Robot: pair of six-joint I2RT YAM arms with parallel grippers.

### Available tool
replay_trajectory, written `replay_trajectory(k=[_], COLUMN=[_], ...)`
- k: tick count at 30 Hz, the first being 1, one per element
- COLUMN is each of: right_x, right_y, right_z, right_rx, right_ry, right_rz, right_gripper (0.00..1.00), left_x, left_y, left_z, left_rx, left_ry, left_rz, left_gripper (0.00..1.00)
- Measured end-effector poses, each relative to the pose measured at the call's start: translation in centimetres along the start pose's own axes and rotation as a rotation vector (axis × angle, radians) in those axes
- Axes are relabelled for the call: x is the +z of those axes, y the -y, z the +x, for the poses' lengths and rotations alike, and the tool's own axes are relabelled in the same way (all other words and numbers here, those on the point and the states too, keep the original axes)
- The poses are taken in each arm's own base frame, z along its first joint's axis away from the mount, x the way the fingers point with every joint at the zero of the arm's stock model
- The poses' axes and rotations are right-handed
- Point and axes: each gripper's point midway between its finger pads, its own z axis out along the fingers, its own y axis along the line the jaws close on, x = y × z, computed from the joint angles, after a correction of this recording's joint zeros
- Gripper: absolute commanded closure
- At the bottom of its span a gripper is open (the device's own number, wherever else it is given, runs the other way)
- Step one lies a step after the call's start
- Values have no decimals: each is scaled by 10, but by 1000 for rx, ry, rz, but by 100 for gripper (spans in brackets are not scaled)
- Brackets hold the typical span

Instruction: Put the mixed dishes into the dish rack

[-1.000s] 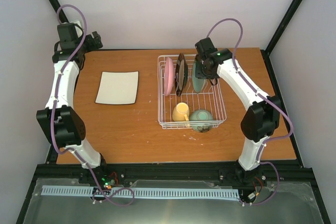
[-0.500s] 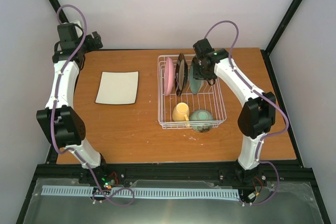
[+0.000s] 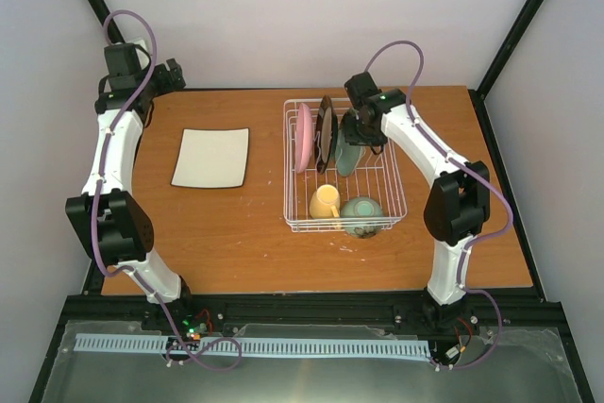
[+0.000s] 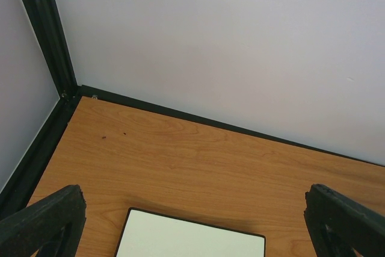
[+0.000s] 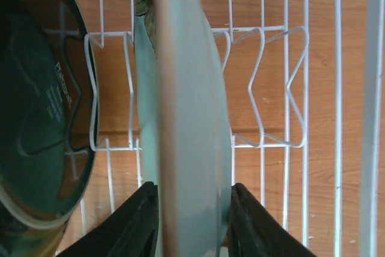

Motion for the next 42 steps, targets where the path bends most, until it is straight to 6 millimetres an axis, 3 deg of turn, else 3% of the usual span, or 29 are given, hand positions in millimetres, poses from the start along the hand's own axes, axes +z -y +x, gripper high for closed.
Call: replay_trajectory(k=[3, 10, 14, 17, 23, 26, 34, 36, 42], right_x=[0, -3, -16, -37, -80, -96, -108, -109, -107], right_y=[1, 2, 5, 9, 20, 30, 47, 48, 41], right_z=[-4, -11, -20, -28, -43, -43, -52, -55, -61], right_rx=[7, 23, 34, 46, 83, 106, 160, 165, 166], right_ry=[17, 48, 109, 179, 328, 390, 468, 474, 487], right_rz=[3, 8, 9, 7, 9, 18, 9, 4, -38], right_gripper=[57, 52, 49, 49, 47, 46, 46, 46, 46], left_x=[0, 1, 3, 9, 16, 19, 31, 34, 40], left_y=[0, 1, 0, -10, -57, -67, -62, -66, -79], left_z=[0, 2, 8, 24, 73, 86, 122, 137, 176], left_rx=[0, -1, -30, -103, -314, -360, -308, -307, -280], left_ry=[0, -5, -21, -61, -163, -197, -317, -363, -486], left_rz=[1, 9, 45, 107, 193, 225, 286, 274, 214], left_gripper=[0, 0, 0, 0, 3, 10, 60, 63, 56])
